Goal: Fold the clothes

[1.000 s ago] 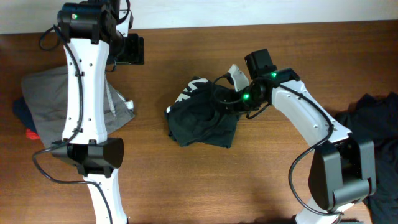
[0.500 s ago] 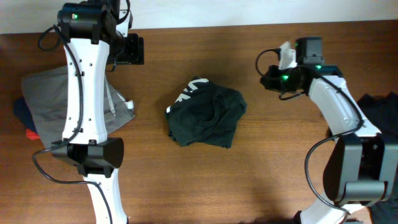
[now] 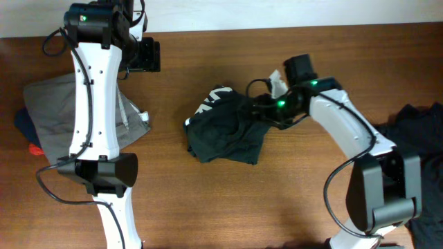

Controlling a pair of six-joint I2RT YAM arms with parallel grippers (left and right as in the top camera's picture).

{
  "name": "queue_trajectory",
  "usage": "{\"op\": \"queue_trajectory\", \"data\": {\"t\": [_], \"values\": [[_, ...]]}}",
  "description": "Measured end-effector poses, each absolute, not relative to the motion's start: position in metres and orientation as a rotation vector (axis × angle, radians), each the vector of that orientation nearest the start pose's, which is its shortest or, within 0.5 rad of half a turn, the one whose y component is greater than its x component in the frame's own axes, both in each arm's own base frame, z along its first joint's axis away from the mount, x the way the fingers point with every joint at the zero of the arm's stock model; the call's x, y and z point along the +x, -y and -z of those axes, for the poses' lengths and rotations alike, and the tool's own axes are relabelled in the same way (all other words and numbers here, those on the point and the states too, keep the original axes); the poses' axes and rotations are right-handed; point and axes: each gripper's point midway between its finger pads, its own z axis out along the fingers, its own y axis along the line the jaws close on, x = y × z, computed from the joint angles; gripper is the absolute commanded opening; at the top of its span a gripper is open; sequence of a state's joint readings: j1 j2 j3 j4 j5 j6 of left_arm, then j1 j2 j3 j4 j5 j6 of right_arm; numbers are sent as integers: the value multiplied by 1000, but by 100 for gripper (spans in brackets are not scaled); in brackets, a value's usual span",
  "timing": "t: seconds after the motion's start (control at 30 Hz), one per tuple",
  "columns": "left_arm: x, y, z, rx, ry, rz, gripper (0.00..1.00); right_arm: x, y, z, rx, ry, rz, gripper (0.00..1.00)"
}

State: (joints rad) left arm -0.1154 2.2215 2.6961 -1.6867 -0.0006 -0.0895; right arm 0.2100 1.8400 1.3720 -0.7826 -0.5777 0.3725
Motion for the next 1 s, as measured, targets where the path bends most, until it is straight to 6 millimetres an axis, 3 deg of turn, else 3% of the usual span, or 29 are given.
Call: {"op": "queue_trajectory", "data": {"t": [0.3,0.37,0.43,0.5,0.63,0.73,0.93,0.97,1.0], "values": [[454,52,-259,36,-2784,51,73,390,-169,-94,339,-2855,-816,61],[454,52,-259,36,-2784,51,73,395,-168,-90,362,-2844,-806,46],[454,53,-259,36,-2784,51,73,401,-169,-85,376,-2834,-800,15],[454,53,-259,36,-2784,51,73,406,-168,-80,393,-2826,-795,4],[454,53,-259,36,-2784,51,73,412,-165,-79,406,-2805,-795,4],[454,53,-259,36,-2784,51,73,422,-150,-81,423,-2772,-786,4],[454,53,-259,36,-2784,51,73,459,-81,-90,491,-2619,-738,5],[454,52,-259,36,-2784,51,73,462,-73,-92,496,-2603,-731,22],[454,52,-259,36,-2784,51,73,465,-64,-92,508,-2591,-723,32]]}}
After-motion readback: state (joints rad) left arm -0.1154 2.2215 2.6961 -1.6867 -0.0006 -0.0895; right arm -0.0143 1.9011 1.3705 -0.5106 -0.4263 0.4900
